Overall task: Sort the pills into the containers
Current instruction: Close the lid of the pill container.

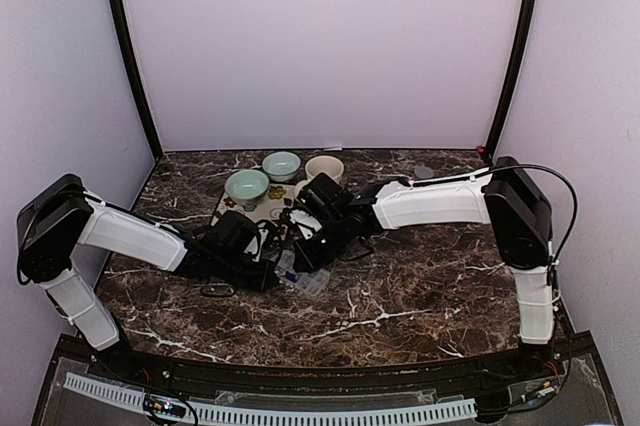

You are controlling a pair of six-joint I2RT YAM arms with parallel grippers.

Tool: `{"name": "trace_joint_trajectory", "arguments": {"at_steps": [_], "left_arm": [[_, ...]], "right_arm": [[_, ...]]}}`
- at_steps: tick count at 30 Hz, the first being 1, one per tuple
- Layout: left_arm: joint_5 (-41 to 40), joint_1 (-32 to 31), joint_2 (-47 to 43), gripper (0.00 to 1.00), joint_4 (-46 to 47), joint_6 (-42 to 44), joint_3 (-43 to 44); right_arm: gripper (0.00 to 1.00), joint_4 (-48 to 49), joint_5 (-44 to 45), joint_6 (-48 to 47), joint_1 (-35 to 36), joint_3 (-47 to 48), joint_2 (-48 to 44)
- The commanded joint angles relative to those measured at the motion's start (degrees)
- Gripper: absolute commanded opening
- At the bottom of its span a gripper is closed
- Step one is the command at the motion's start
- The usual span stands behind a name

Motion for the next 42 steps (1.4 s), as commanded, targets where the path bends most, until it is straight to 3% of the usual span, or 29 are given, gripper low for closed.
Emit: {"name": "trace_joint_trajectory", "arguments": {"at_steps": [1, 19, 29, 34, 42], "left_arm": [[-1.0, 0.4, -1.7, 0.00, -1.9, -0.3, -1.7], [-0.5, 0.4, -1.9, 0.00, -2.4, -0.3, -1.1], [0.5, 0.4, -8.8, 0.00, -4.8, -1.1, -1.9], [5.9, 0.4, -12.0, 0.00, -0.5, -1.0, -3.8], [11.7, 0.2, -9.3, 0.00, 3.4, -1.6, -5.2]], "right_arm": [[0.06, -1.3, -1.8, -1.1, 1.1, 1.5, 1.8], [0.05, -3.3, -1.3, -2.4, 1.7, 1.1, 4.5], [0.05, -4.0, -1.4, -2.8, 1.7, 1.1, 5.8], [0.05, -3.8, -1.4, -2.9, 1.7, 0.9, 6.4], [0.06, -3.6, -1.3, -2.9, 1.7, 0.8, 6.5]]}}
